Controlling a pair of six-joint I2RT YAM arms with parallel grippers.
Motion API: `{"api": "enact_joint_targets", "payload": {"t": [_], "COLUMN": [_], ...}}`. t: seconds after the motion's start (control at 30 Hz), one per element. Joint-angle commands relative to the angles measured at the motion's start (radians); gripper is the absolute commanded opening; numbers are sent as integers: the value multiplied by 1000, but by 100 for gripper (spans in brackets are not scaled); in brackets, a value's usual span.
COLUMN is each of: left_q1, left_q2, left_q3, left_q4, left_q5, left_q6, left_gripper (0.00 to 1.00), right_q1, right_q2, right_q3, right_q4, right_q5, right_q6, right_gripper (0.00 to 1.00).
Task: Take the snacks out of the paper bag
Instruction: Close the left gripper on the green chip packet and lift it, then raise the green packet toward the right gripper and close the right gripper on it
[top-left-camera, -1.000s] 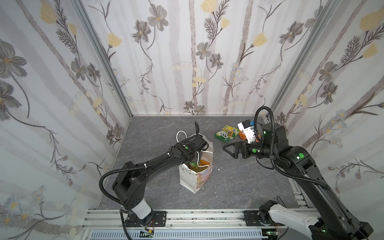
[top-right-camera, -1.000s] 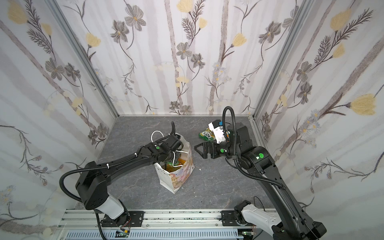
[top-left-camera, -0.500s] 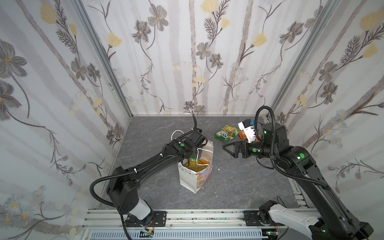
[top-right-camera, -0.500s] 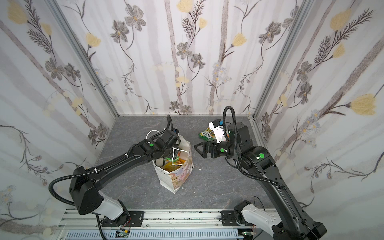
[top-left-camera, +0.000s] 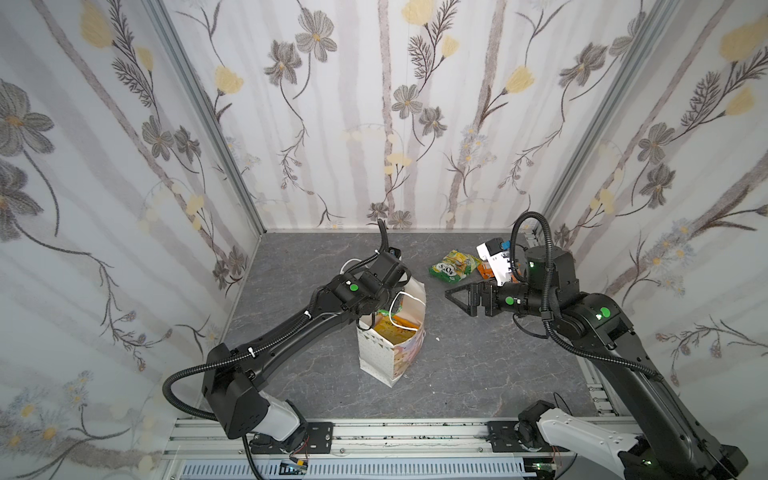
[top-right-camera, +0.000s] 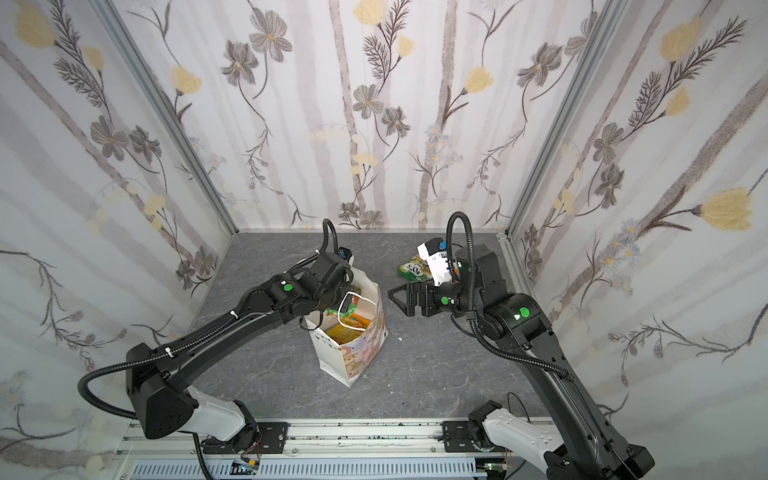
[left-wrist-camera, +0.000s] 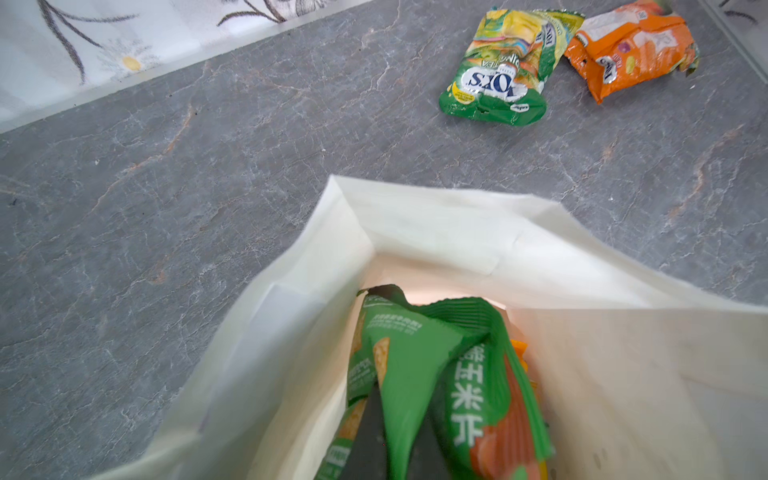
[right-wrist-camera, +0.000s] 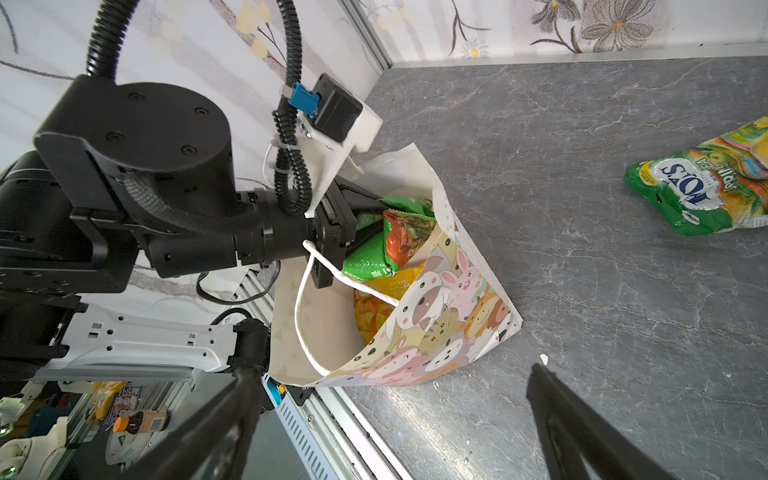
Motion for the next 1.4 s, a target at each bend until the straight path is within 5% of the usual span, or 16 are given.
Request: {"api": "enact_joint_targets", "payload": {"t": [0.0,0.63,0.87,1.37], "left_q1": [2,2,-12,-82], "left_q2": [-15,-75,-150,-144], "left_q3": [22,183,158,272], "left_q4": [-14,-44,91,168], "left_q5": [-22,-25,79,140], "left_q6": [-7,21,90,151], "left_gripper": [0,0,0,0], "right_q1": [1,2,1,47], "right_q2": [-1,-21,-39,39], "right_q3": [8,18,17,-20], "right_q4": [45,88,215,496], "right_q5": [4,54,103,-64], "right_q6": [3,38,118,217], "right_gripper": [99,99,99,99]}}
